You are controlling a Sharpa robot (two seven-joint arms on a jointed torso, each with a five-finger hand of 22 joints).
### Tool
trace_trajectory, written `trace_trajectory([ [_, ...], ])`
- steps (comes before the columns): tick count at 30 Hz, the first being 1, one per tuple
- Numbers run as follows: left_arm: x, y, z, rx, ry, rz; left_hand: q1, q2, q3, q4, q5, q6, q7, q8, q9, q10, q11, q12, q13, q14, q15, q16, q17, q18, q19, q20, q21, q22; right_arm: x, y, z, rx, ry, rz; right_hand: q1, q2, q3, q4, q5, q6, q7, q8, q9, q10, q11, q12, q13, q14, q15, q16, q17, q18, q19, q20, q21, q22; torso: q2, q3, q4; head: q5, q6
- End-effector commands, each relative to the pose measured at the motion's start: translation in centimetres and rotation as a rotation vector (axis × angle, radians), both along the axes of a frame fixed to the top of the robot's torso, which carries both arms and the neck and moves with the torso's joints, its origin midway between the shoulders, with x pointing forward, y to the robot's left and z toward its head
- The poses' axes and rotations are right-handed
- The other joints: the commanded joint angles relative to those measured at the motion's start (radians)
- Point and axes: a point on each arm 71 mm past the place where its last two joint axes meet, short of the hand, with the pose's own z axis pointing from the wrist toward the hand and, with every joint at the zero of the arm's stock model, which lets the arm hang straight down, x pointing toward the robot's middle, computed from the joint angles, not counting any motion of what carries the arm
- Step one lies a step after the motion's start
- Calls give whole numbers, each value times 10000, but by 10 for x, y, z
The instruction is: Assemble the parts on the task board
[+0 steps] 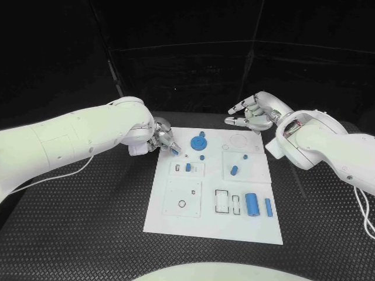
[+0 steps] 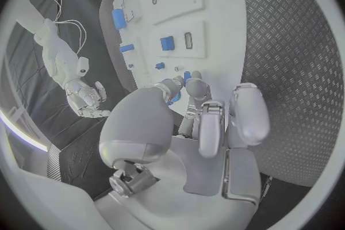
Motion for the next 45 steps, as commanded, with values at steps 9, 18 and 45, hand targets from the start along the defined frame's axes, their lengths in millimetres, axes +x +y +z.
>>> trace_trajectory([
  [9, -25, 8, -2, 34, -1069, 94, -169, -12, 1334, -1179, -24, -59, -5, 107, 46, 111, 14, 86, 41, 1037, -16, 22, 2566, -47, 1, 23, -23, 13, 1, -1, -1, -13, 24, 64, 0, 69, -62, 6, 34, -15, 9, 61, -6, -29, -35, -60, -13, 560, -91, -44, 527, 79, -71, -20, -57, -14, -21, 4, 13, 20, -60],
  [18, -39, 7, -16, 625, -1469, -326, -295, -125, 1460, -1204, -38, -17, -37, 220, 90, 198, -9, 174, 149, 1044, -32, 38, 2594, -53, 14, 12, -1, 52, 1, 0, -2, -28, 55, 71, -2, 74, -64, 6, 37, -15, 8, 63, -6, -27, -35, -57, -11, 560, -91, -45, 526, 79, -70, -20, -58, -15, 2, -14, 17, 7, -83],
  [45, -50, -11, -23, 853, -1365, -1051, -440, -259, 1624, -1254, -44, 54, -110, 413, 161, 386, -72, 379, 395, 1047, -81, 44, 2603, -56, 31, -26, 14, 86, 1, 0, -3, -72, 148, 102, -15, 93, -76, 10, 48, -12, 7, 74, -6, -28, -36, -55, -13, 557, -92, -56, 508, 79, -67, -21, -63, -16, 2, 13, 8, -33, -203],
])
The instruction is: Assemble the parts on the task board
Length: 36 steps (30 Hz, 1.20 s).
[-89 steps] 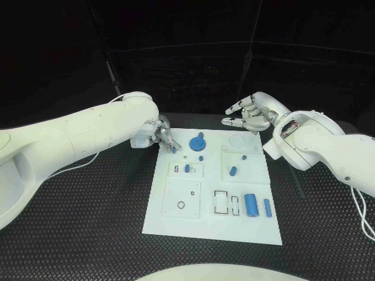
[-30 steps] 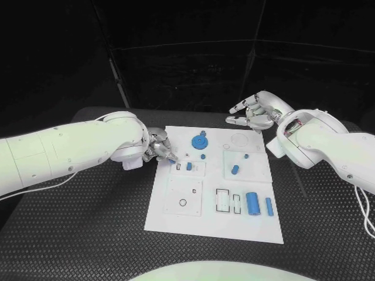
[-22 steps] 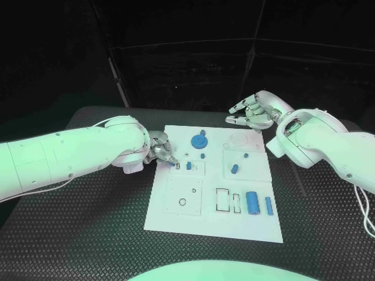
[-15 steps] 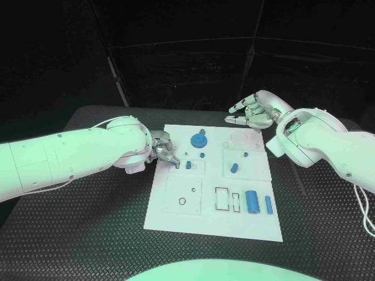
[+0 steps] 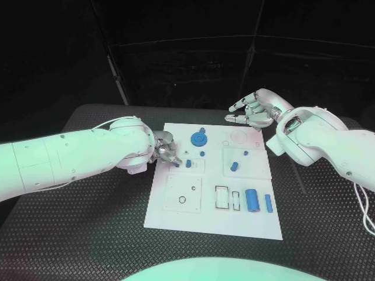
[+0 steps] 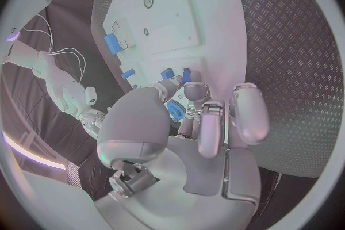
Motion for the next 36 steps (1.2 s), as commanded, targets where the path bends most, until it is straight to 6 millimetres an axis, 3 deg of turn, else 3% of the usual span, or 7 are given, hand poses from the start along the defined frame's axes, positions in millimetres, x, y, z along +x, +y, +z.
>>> trace_trajectory([
  [1, 0, -2, 0, 234, -28, -208, -15, 95, 951, -910, 66, 11, -79, 76, 13, 63, -32, 18, -4, 1048, -81, 45, 2605, -57, 31, -27, 14, 1, 0, 1, 1, 3, 13, 105, -15, 93, -76, 10, 48, -12, 7, 32, -6, -29, -36, -55, -16, 557, -92, -56, 502, 79, -67, -21, -64, -10, -6, -3, 1, -22, -8],
  [11, 3, -2, 0, 433, -140, -273, -26, 102, 962, -903, 67, 16, -80, 87, 17, 63, -34, 17, -8, 1045, -83, 37, 2592, -54, 27, -29, 4, -11, 0, 2, 1, -1, 26, 121, -15, 93, -76, 10, 48, -12, 7, 32, -6, -29, -36, -55, -16, 557, -92, -56, 502, 79, -67, -21, -64, -10, 2, -4, 9, 67, -37],
  [36, 2, -2, -3, 791, 194, -551, -43, 113, 988, -901, 66, 23, -86, 112, 26, 27, -38, -27, -81, 1041, -89, 27, 2575, -55, 27, -35, 5, -7, 0, 2, 1, 11, 42, 125, -28, 104, -89, 12, 52, -8, 5, 42, -5, -25, -37, -47, -11, 558, -92, -56, 507, 79, -63, -22, -67, -11, -9, -7, 3, 81, -104],
])
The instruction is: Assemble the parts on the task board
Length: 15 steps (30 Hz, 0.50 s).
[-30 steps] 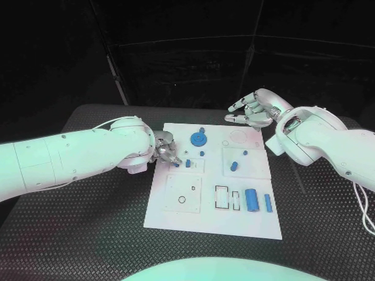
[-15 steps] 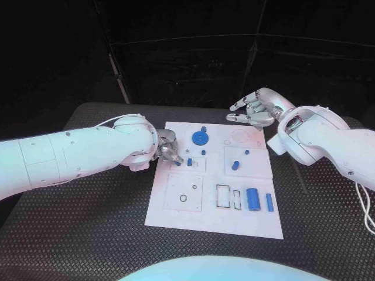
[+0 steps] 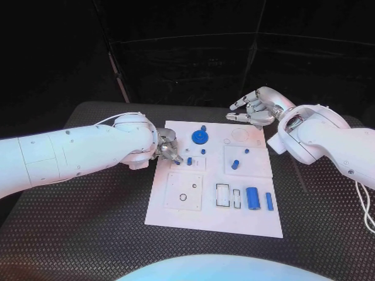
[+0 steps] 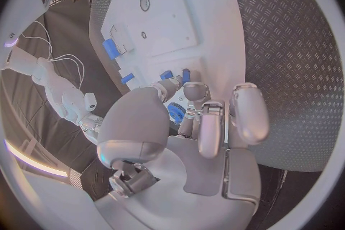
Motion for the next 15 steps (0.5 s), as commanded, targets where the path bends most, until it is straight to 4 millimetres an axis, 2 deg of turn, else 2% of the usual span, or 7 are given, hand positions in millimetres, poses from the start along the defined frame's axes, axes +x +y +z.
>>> trace_trajectory([
  [1, -1, 3, -4, 370, 203, -120, -18, 114, 937, -901, 40, -17, -82, 31, 10, -8, -37, -27, -7, 1041, -89, 27, 2575, -55, 27, -35, 5, -3, 0, 1, 1, 29, -11, 84, -29, 106, -61, -17, 52, -8, 5, 43, -5, -26, -37, -48, -13, 559, -93, -56, 512, 79, -65, -22, -70, -16, -7, -4, -5, 15, 11],
  [7, -1, 2, -4, 378, 208, -140, -18, 114, 937, -901, 40, -17, -82, 31, 10, -8, -37, -27, -7, 1041, -89, 27, 2575, -55, 27, -35, 5, -3, 0, 1, 1, 37, -23, 89, -29, 107, -62, -17, 53, -7, 5, 44, -5, -26, -37, -48, -13, 559, -93, -56, 513, 80, -66, -22, -71, -18, 4, -2, -8, 29, 18],
  [15, -1, 1, -5, 462, 300, -191, -51, 113, 955, -897, 34, 5, -91, 73, 26, -18, -44, -36, -20, 1039, -95, 22, 2566, -58, 29, -42, 11, 10, 0, 1, 1, 38, -24, 87, -28, 109, -63, -19, 54, -7, 5, 45, -5, -24, -38, -45, -10, 559, -93, -56, 513, 80, -68, -22, -74, -24, -2, 1, 2, 37, -30],
])
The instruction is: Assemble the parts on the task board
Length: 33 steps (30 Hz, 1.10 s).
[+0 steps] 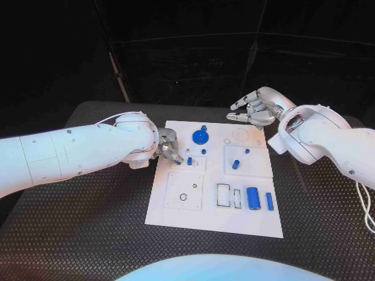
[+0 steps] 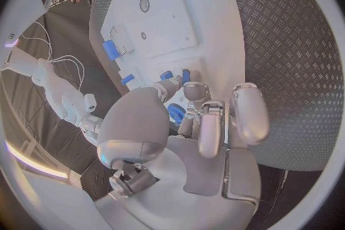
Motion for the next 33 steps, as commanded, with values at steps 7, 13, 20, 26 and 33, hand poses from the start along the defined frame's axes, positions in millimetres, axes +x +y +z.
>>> trace_trajectory([
  [7, 0, 1, -6, 443, 315, -144, -191, 28, 902, -825, 41, 43, -110, 166, 41, 40, -70, 24, 51, 1040, -115, 26, 2573, -62, 34, -60, 19, 34, 0, 1, 1, 34, -26, 76, -28, 109, -63, -19, 54, -7, 5, 46, -6, -24, -38, -44, -10, 559, -93, -56, 513, 80, -68, -22, -37, -15, -1, 2, 7, 4, -31],
  [13, 1, -2, -7, 550, 437, -243, -409, 14, 771, -695, 27, 83, -144, 227, 47, 69, -96, 56, 75, 1042, -138, 31, 2581, -64, 36, -82, 18, 47, 0, 1, 1, 32, -24, 73, -28, 109, -63, -19, 54, -7, 5, 46, -6, -24, -38, -44, -10, 559, -93, -56, 513, 80, -68, -22, -37, -15, -5, 6, -3, 17, -54],
  [20, 2, -1, -8, 643, 526, -261, -521, -15, 677, -642, 24, 102, -166, 250, 41, 89, -112, 86, 112, 1043, -154, 33, 2584, -65, 37, -96, 17, 55, 0, 1, 1, 26, -20, 62, -28, 109, -63, -19, 54, -7, 5, 46, -6, -24, -38, -44, -10, 559, -93, -56, 513, 80, -68, -22, -37, -15, -2, 7, 11, -2, -59],
  [26, 3, -1, -8, 668, 554, -270, -588, 73, 634, -592, 34, 222, -214, 317, 44, 204, -153, 216, 292, 1055, -184, 62, 2635, -55, 22, -119, -21, 16, 0, 0, 1, 21, -22, 54, -28, 109, -63, -19, 54, -7, 5, 46, -6, -24, -38, -44, -10, 559, -93, -56, 513, 80, -68, -22, -37, -15, -2, -4, 16, 16, -42],
  [33, 2, -1, -8, 685, 590, -308, -747, 102, 537, -503, 33, 329, -258, 358, 31, 326, -189, 352, 478, 1055, -214, 62, 2635, -72, 54, -147, 37, 105, 0, -1, 1, 13, -24, 35, -28, 109, -63, -19, 54, -7, 5, 46, -6, -24, -38, -44, -10, 559, -93, -56, 513, 80, -68, -22, -37, -15, -6, 0, 3, 24, -65],
])
